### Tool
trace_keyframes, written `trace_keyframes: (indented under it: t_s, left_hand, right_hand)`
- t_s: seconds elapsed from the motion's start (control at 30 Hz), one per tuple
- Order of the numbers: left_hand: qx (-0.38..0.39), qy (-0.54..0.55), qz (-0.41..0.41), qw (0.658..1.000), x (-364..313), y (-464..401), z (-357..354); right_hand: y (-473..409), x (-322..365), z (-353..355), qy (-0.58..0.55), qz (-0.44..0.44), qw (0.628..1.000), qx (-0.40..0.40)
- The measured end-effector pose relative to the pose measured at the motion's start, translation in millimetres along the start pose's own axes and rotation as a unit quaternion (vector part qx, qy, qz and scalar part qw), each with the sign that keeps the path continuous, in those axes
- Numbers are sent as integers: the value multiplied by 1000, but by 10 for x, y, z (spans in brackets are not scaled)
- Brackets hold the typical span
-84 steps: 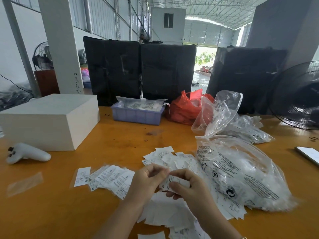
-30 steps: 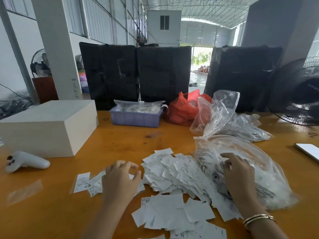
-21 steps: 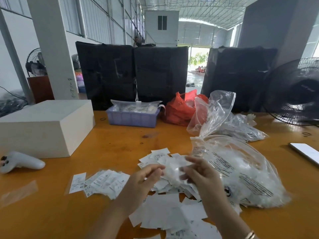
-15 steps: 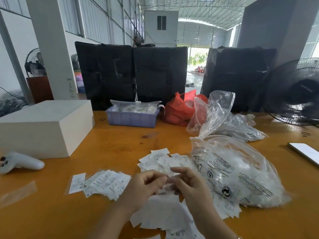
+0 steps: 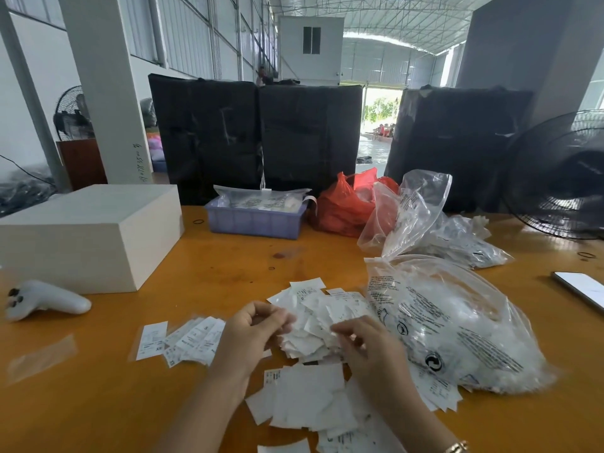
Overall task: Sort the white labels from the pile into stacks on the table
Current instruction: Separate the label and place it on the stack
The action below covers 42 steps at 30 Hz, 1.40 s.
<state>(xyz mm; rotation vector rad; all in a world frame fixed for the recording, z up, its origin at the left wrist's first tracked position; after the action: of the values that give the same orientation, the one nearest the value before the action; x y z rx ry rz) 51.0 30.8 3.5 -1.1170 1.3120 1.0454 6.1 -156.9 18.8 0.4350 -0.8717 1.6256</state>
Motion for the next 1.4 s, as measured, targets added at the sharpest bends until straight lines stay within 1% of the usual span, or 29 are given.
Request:
trace_keyframes:
  t_s: [0.07,0.13,0.2,0.3,0.37,0.43,0.5,0.63,0.67,0.7,0.73,0.77,0.83,0.87,0.93,1.0,1.1,1.27,1.4]
  left_hand:
    - [-23,39,9,999,18,-3,63]
    - [-44,51,9,998,30,-6,119]
    - [-63,59,4,996,30,-14,163]
    - [-74,74,3,994,31,-23,195]
    - [-73,77,3,994,33,-30,194]
    - [-67,75,5,995,36,-29,174]
    - [-60,71,8,996,43,-20,151]
    - [-56,31,6,998,33,-5,127]
    - [-57,17,2,998,20,-6,131]
    - [-56,6,-2,998,6,-9,131]
    - [-50,-7,-6,999,-9,-13,124]
    - [-36,-22,-9,999,-22,-15,98]
    - [6,-42,-7,999,-23,-10,5]
    - [27,-44,-3,999,-14,-5,-47]
    - [67,-42,4,997,4,9,-140]
    - [101,-53,1,993,8,18,-206]
    - [128,-77,-7,989,13,28,-248]
    - [133,-73,-27,988,-7,26,-254]
    - [129,-111,-54,984,-43,32,-261]
  right_hand:
    - [-25,55,-162,176,51,982,56]
    - [-21,164,-272,282,102,952,57]
    - [-16,276,-316,328,140,934,31]
    - [-66,339,-397,372,157,914,41]
    - [-73,335,-420,388,155,907,48]
    - [-62,334,-395,380,153,912,32]
    - [-53,307,-362,345,138,928,33]
    - [-92,125,-319,210,74,971,82]
    - [-103,89,-265,148,49,985,76]
    - [-107,59,-179,64,17,996,57]
    - [-105,12,-83,-37,-17,999,26]
    - [-96,-60,-3,-139,-53,989,-7]
    - [-63,-206,76,-294,-115,948,-46]
    - [-43,-257,85,-347,-135,926,-52]
    - [-10,-319,89,-418,-155,893,-58]
    - [8,-357,96,-458,-156,873,-68]
    - [14,-350,108,-489,-145,857,-76]
    - [12,-311,118,-482,-130,863,-74]
    - [16,-268,99,-473,-131,868,-70]
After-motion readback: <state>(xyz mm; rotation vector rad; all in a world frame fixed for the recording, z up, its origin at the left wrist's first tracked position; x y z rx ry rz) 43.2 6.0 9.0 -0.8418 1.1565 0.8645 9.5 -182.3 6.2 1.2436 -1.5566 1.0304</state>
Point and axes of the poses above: each hand's wrist, its own y-axis away from the middle knuckle, its own z-axis out of the back of the hand, x = y × z, the point moved 7 cm from there along -y, towards the middle knuckle, and after that the axes turned 10 degrees about x, right-handed, at the moved point
